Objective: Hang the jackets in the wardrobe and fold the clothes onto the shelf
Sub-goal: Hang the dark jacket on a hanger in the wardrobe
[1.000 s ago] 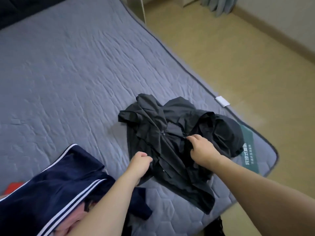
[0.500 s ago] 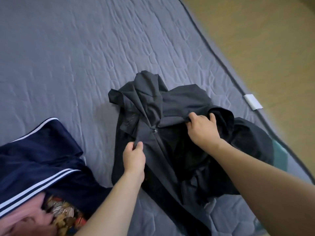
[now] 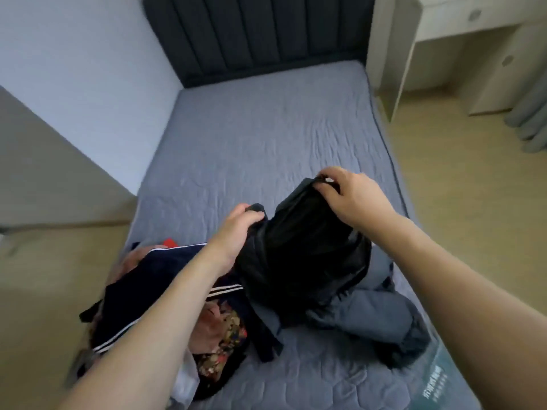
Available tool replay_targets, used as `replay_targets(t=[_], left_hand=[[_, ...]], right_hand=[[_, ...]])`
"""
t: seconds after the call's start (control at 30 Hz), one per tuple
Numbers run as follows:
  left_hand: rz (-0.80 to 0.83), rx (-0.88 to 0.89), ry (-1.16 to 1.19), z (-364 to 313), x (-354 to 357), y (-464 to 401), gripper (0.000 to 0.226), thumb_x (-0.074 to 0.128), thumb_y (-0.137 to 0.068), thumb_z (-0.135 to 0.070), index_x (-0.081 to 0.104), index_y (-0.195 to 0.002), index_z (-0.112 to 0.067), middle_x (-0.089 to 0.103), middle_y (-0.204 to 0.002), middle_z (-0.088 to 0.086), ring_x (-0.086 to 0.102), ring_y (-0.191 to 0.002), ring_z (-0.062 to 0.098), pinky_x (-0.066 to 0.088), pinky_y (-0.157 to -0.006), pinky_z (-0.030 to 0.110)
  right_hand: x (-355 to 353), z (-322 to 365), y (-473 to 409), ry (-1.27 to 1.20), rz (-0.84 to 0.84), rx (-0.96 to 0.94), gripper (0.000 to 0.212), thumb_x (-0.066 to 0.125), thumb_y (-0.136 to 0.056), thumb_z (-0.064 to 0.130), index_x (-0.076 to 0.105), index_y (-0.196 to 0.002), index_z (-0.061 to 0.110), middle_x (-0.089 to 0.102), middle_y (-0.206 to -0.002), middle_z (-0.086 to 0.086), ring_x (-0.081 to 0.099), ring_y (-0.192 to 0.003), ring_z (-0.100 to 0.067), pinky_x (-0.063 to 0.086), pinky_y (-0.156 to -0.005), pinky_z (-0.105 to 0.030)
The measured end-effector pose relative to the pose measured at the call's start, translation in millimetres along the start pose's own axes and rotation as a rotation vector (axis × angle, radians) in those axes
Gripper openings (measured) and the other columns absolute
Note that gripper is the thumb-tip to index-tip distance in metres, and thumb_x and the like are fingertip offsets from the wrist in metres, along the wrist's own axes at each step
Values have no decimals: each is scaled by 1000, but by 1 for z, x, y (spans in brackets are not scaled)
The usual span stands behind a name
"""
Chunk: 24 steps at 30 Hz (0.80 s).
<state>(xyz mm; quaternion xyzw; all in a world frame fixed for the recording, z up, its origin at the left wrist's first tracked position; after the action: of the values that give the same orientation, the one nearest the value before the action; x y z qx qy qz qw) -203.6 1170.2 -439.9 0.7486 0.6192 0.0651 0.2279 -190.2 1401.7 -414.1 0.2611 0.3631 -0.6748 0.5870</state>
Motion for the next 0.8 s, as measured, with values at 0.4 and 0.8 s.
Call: replay_targets(t=[0.4,0.8], left_hand=[[-604,742,-366,-231,-260,203,26,69,-80,-18,45,-80,-29,50,-77,-12,48,-69,4,41,-70,20],[-932,880,268,-248,-541,351,29,69,-80,-5,52,-100,-18,60,-102,5,62,-94,20,54,-88,41]], right_hand=[[-134,354,-60,233,-3,-599,64,55,-76,74,60,-112,21,67,-93,5,61,-87,-20,47,-77,-35],[4,641,-90,-61,-273,-588,49,56,-83,13,38,-128,9,13,-155,-15,32,-132,-38,31,-106,-44]])
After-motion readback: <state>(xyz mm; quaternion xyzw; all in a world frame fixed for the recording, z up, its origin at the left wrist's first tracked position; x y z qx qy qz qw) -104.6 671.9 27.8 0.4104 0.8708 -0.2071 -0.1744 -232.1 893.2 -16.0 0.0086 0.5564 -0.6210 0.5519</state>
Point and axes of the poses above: each hand's wrist, its own y-axis away from the middle knuckle, its own x-axis out of the palm, z = x × y, the point moved 3 cm from there along -y, towards the middle knuckle
